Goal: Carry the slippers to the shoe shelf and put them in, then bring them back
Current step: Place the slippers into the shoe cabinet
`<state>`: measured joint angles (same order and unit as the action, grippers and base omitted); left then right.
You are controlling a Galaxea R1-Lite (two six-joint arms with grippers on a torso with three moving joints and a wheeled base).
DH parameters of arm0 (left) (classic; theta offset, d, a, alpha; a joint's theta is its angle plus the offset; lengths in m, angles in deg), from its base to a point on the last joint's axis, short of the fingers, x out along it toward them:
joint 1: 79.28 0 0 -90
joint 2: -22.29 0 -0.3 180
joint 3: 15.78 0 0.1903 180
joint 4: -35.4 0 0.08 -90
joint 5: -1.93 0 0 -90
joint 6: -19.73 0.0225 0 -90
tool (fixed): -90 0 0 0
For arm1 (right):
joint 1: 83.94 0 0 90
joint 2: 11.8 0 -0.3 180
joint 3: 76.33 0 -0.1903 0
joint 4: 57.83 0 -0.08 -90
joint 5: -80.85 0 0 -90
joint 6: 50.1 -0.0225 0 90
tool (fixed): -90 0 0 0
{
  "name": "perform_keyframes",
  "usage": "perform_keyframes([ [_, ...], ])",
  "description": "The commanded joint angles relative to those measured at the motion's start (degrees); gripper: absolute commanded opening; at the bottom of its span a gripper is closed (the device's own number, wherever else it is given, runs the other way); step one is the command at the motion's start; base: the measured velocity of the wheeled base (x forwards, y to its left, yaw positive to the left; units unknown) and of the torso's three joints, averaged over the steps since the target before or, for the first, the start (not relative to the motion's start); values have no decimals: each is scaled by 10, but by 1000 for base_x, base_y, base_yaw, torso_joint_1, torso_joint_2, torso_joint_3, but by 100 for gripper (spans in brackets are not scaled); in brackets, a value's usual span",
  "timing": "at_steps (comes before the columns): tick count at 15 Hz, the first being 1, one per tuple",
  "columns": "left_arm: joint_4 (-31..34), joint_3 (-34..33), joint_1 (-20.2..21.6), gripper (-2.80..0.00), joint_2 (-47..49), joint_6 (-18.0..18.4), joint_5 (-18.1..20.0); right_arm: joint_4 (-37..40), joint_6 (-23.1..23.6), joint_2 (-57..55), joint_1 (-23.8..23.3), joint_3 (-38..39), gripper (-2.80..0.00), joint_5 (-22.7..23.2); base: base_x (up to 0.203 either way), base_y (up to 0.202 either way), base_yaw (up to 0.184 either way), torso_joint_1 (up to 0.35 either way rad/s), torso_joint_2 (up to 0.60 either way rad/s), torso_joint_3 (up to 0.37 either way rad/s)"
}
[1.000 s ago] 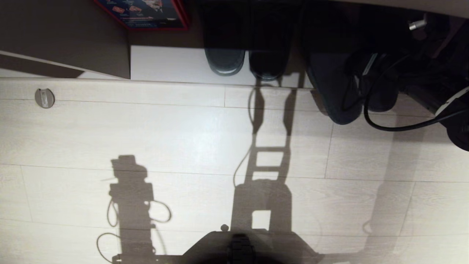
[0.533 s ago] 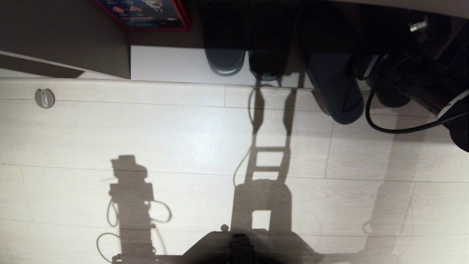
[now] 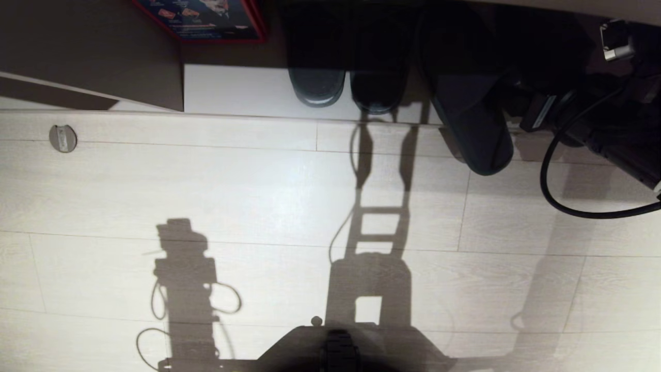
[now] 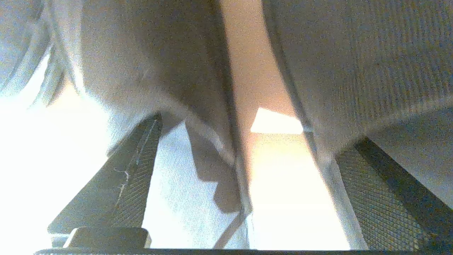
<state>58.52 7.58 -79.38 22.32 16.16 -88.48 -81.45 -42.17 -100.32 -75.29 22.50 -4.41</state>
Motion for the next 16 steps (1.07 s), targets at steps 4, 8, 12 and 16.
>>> perform_keyframes([
  [4, 0, 0, 0, -280, -1, 0, 0, -6, 3, 49, 1, 77, 0, 3, 0, 0, 0, 0, 0, 0],
  [8, 0, 0, 0, -280, -1, 0, 0, -5, 5, 75, 1, 93, -280, 2, 0, 0, 0, 0, 0, 0],
  [12, 0, 0, 0, -280, 0, 0, 0, -4, 8, 105, 0, 111, -280, 0, 0, 0, 0, 0, 0, 0],
  [16, 0, 0, 0, -280, -1, 0, 0, -1, 9, 172, 0, 181, -280, 0, 0, 0, 0, 0, 0, 0],
])
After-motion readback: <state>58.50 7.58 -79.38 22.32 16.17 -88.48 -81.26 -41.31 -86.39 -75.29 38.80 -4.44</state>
